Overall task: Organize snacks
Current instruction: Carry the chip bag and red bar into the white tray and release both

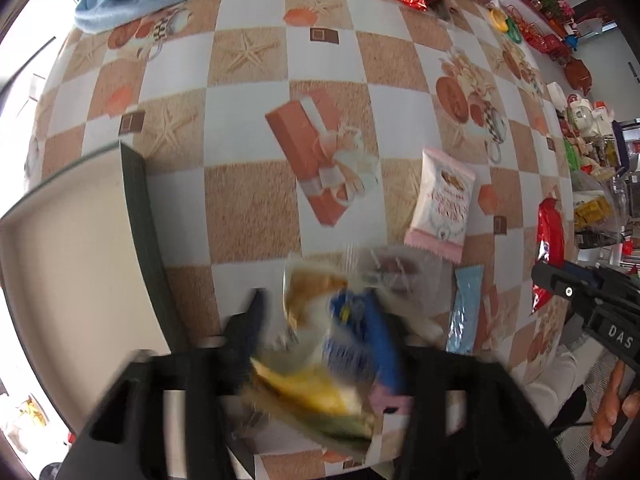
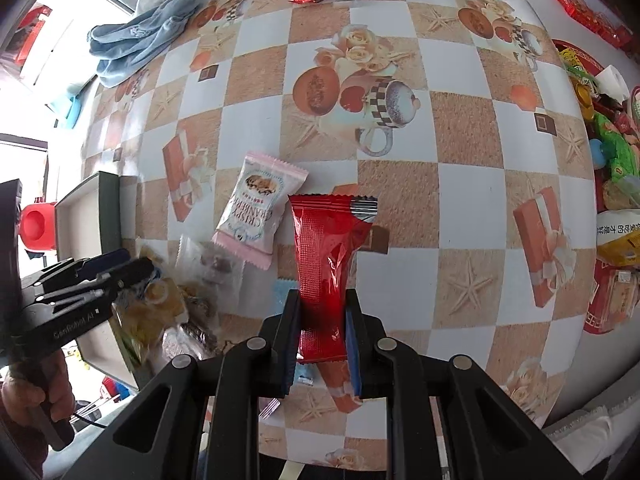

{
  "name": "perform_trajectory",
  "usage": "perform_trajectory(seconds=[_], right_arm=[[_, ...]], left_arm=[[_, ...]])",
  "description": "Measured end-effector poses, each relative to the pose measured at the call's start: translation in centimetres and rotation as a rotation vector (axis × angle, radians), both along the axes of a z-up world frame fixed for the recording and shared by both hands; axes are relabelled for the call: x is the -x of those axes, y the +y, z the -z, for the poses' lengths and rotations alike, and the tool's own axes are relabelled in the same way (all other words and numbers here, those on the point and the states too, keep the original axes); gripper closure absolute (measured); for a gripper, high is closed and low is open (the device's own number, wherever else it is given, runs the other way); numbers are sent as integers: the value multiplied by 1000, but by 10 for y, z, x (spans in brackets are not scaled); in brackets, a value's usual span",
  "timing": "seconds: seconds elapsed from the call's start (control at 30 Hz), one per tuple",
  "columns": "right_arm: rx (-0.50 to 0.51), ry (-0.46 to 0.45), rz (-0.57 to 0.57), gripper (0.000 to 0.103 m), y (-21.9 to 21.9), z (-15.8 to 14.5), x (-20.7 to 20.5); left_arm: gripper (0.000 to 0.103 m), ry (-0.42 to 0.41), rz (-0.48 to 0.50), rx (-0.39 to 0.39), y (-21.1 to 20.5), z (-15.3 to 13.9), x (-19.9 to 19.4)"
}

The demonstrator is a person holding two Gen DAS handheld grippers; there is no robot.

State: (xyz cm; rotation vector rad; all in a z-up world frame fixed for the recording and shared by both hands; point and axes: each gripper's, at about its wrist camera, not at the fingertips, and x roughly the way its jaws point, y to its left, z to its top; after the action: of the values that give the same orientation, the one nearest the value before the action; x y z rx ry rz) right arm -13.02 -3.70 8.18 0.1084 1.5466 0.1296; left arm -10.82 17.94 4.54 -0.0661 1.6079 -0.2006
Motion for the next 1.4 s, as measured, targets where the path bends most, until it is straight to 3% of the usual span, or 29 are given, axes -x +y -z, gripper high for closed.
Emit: perform_trajectory(seconds=[0.13, 0.23, 0.37, 0.53, 0.57, 0.63, 0.83, 1.07, 1.4], right_arm=[[-12, -1, -6, 82, 0, -5, 10], [-14, 5, -14, 82, 4, -4, 15], [-8, 13, -26, 82, 8, -2, 22], [-3, 14, -37, 82, 10, -5, 31], [-2, 14, -41, 82, 11, -6, 33], [-2, 15, -45, 82, 13, -7, 35], [-20, 10, -81, 82, 32, -15, 35], [-71, 26, -218, 82, 99, -19, 33], [-147, 123, -459, 82, 233, 6, 57]], left_arm=[[20, -8, 72, 13, -1, -8, 19], [20, 25, 149, -29, -11, 4, 23], [20, 50, 164, -57, -22, 20, 19], [37, 58, 105, -41, -21, 26, 19], [44, 46, 99, -28, -20, 23, 20], [48, 11, 88, -15, -16, 13, 23], [49, -109, -19, -3, 9, -27, 43], [49, -188, -189, -41, 70, -60, 83], [49, -110, -386, -144, 166, -39, 132]])
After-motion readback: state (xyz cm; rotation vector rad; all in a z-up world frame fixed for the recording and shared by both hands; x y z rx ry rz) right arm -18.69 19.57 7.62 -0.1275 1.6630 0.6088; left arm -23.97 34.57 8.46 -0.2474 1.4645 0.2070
